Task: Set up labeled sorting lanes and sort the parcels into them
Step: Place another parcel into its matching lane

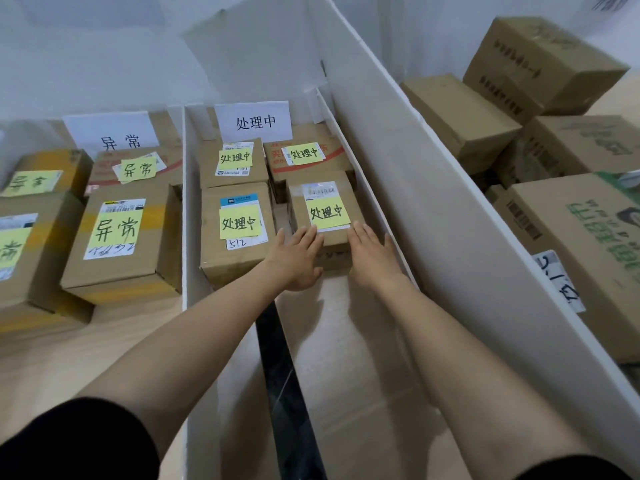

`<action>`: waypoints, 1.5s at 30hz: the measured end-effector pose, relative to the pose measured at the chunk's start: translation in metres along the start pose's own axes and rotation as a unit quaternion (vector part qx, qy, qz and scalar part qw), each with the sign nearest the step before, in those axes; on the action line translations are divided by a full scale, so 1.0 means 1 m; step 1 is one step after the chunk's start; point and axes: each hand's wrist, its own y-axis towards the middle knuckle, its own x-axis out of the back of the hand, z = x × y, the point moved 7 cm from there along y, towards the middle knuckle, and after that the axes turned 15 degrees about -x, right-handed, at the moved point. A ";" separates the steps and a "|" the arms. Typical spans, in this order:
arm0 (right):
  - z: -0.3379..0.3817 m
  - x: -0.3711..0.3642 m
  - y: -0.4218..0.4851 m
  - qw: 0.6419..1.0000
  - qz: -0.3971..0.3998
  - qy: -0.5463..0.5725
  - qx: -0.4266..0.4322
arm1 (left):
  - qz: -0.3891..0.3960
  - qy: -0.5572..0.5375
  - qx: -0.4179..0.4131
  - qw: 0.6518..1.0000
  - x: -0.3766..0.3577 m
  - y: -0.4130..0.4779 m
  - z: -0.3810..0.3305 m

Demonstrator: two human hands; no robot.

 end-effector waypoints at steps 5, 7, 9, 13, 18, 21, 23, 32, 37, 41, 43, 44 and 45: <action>0.004 0.005 0.011 1.000 0.008 -0.002 0.001 | -0.012 -0.004 0.004 1.000 0.001 0.010 0.008; 0.005 0.006 0.014 1.000 0.018 -0.001 -0.006 | -0.016 -0.009 0.008 1.000 0.002 0.013 0.011; 0.007 0.009 0.018 0.999 0.033 0.001 -0.016 | -0.016 -0.019 0.018 1.000 0.005 0.015 0.012; 0.011 0.021 0.018 0.997 0.054 0.042 -0.032 | -0.038 -0.076 0.038 0.996 0.017 0.012 0.016; 0.020 0.042 0.009 0.986 0.025 0.164 -0.025 | -0.125 -0.143 0.085 0.978 0.040 -0.017 0.038; 0.028 0.060 -0.003 0.976 0.003 0.216 -0.019 | -0.179 -0.188 0.115 0.959 0.050 -0.042 0.054; 0.036 0.074 -0.012 0.970 -0.013 0.242 -0.020 | -0.207 -0.202 0.125 0.949 0.056 -0.061 0.062; 0.084 0.134 -0.067 0.938 -0.055 0.343 0.006 | -0.278 -0.194 0.173 0.925 0.088 -0.168 0.104; 0.135 0.164 -0.106 0.927 -0.058 0.368 0.038 | -0.312 -0.168 0.214 0.910 0.099 -0.245 0.126; 0.177 0.184 -0.132 0.928 -0.070 0.358 0.075 | -0.344 -0.178 0.223 0.895 0.102 -0.302 0.146; 0.198 0.196 -0.151 0.924 -0.071 0.365 0.093 | -0.351 -0.178 0.239 0.887 0.103 -0.330 0.152; 0.209 0.200 -0.158 0.921 -0.068 0.370 0.103 | -0.352 -0.175 0.251 0.885 0.103 -0.345 0.155; 0.220 0.204 -0.167 0.918 -0.064 0.374 0.113 | -0.352 -0.171 0.259 0.883 0.103 -0.359 0.158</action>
